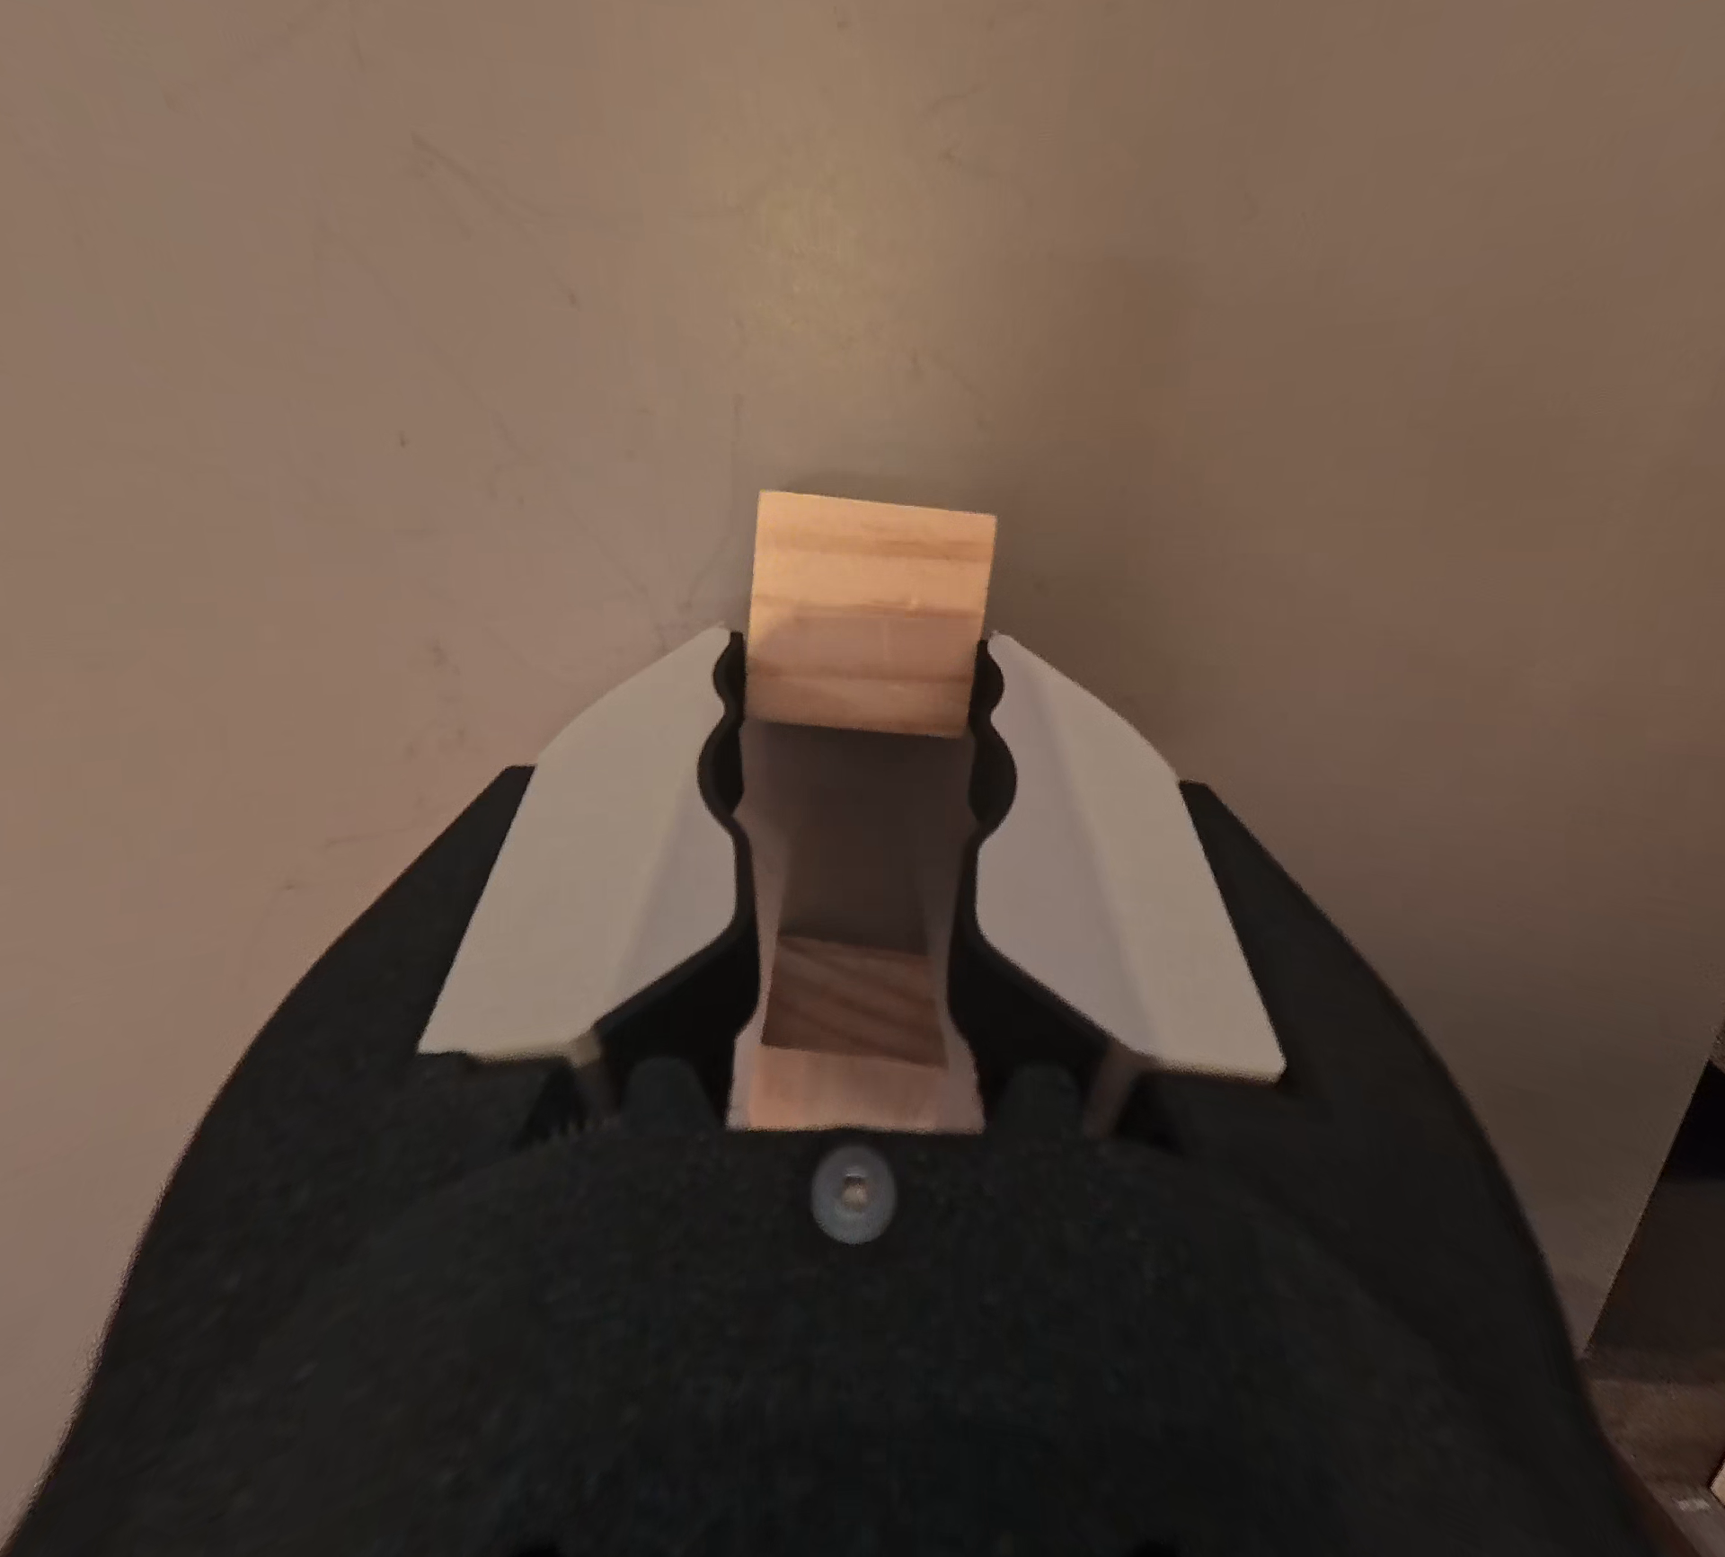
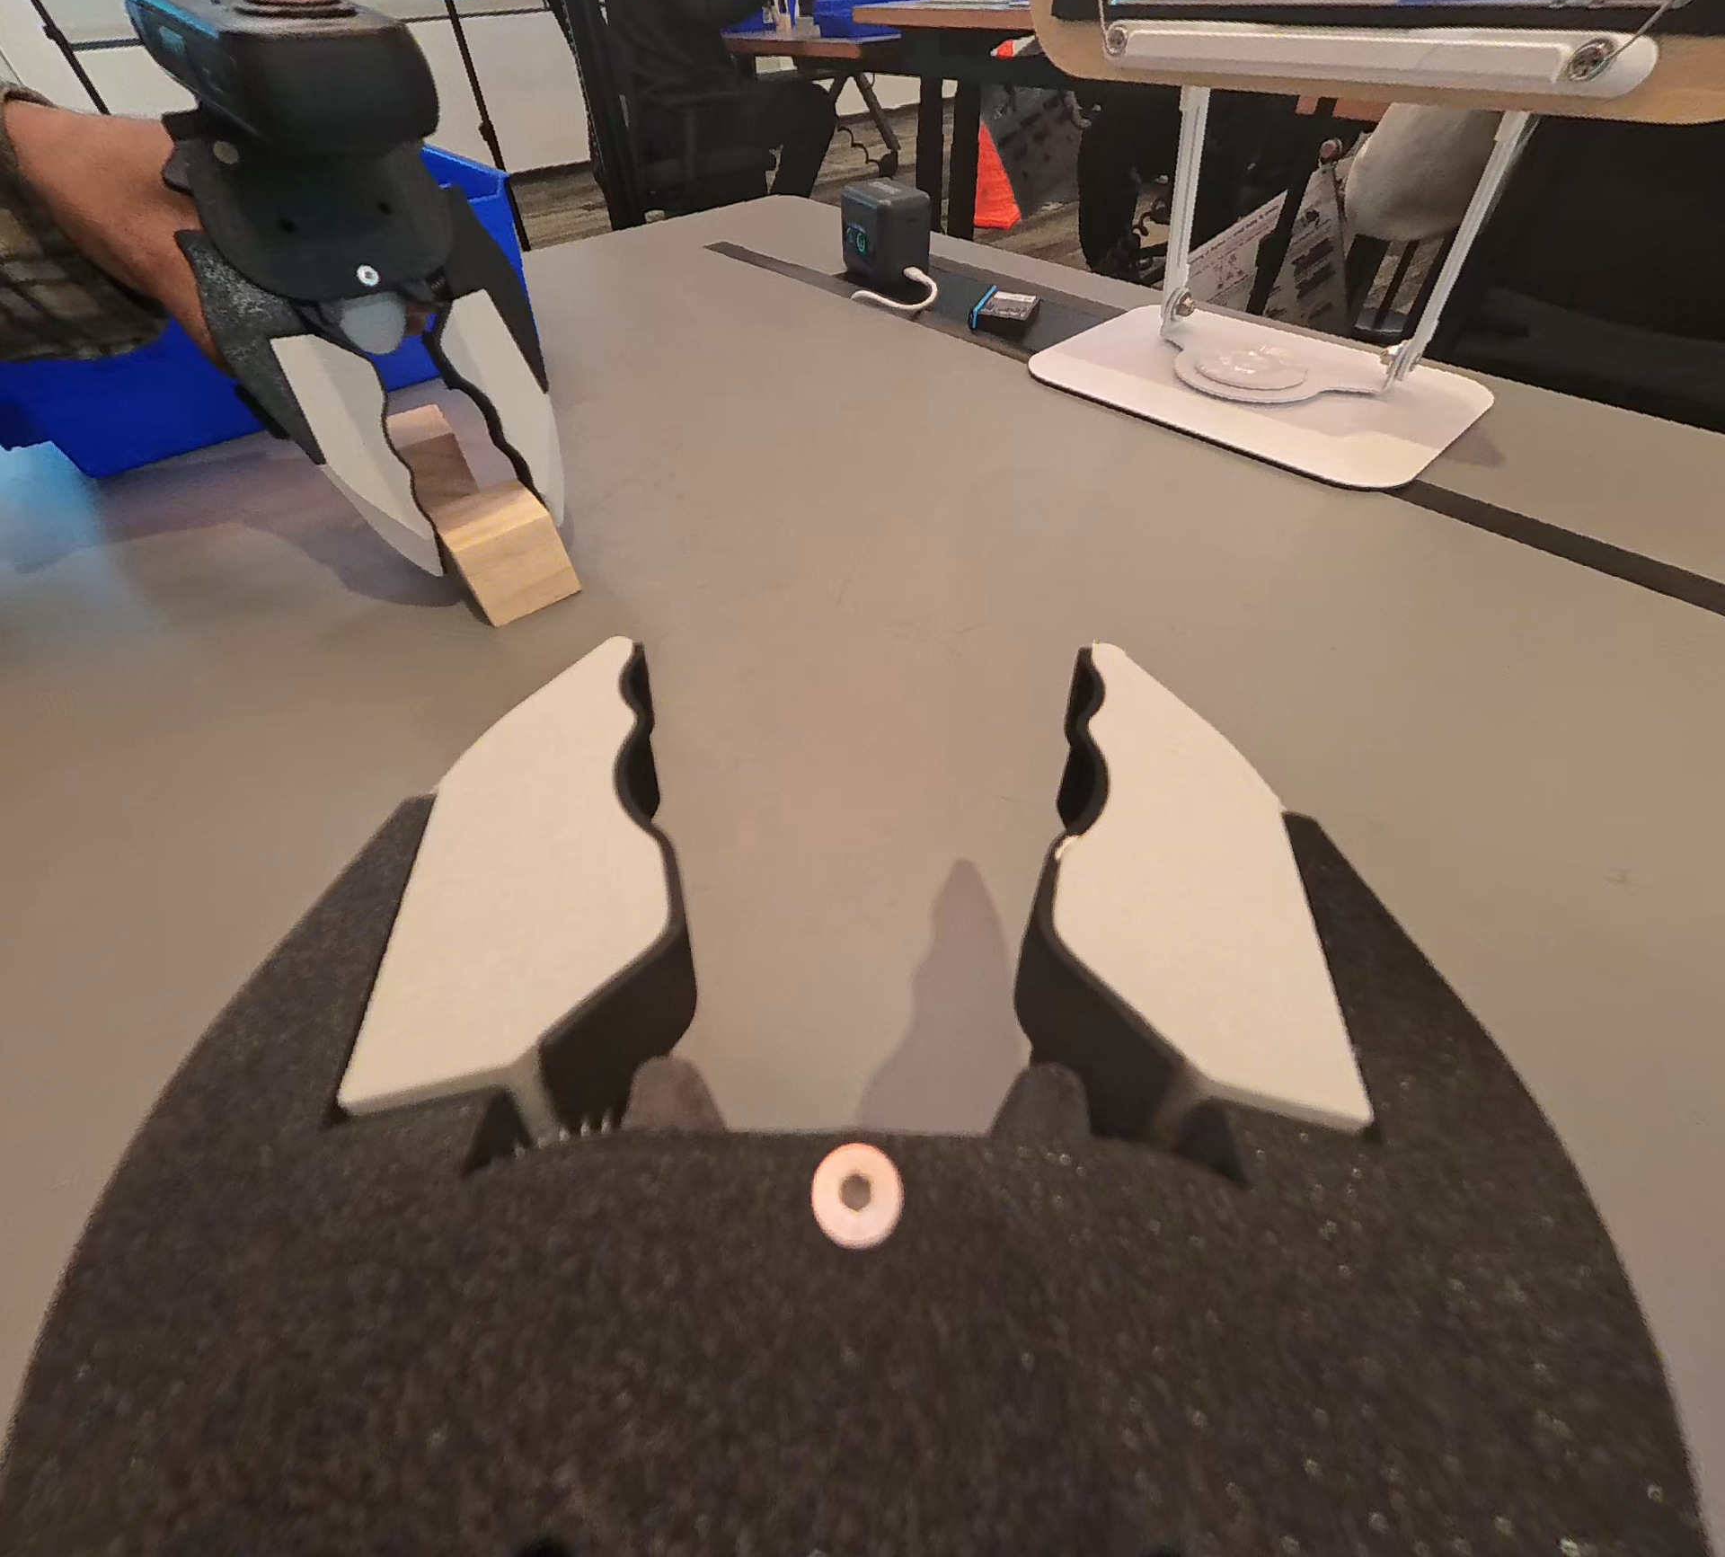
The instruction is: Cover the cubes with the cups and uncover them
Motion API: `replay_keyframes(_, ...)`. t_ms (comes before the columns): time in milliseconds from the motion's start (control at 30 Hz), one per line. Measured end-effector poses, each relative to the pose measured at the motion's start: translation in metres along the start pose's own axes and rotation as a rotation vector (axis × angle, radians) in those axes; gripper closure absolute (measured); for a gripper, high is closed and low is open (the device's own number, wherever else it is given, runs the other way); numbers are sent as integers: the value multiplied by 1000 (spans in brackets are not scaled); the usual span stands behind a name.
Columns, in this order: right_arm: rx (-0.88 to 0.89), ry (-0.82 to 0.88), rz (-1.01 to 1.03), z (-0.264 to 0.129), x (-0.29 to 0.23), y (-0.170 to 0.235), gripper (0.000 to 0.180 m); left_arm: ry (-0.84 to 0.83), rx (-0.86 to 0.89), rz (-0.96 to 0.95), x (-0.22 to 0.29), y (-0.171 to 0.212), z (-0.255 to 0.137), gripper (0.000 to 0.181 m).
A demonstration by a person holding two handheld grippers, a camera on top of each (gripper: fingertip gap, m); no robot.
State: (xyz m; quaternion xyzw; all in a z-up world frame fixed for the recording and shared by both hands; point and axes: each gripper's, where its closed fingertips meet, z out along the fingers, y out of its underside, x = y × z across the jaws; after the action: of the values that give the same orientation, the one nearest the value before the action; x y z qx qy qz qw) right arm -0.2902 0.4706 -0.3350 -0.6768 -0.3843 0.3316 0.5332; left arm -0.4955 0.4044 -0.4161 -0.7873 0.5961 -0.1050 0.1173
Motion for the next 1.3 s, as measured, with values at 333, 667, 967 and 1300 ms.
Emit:
replay_keyframes(333, 5, -3, -3, 0, -1, -1, 94, -123, 23, -28, -13, 3, -19, 122)
replay_keyframes(667, 19, -12, -4, -1, -4, -5, 94, -432, 331, -355, -3, 78, -208, 112)
replay_keyframes(967, 22, -29, -7, 0, -9, -5, 94, -409, 54, -597, 58, 260, -189, 115)
replay_keyframes(1300, -4, -13, 10, 3, -2, 3, 94, -584, 99, -1082, 30, 312, -179, 123)
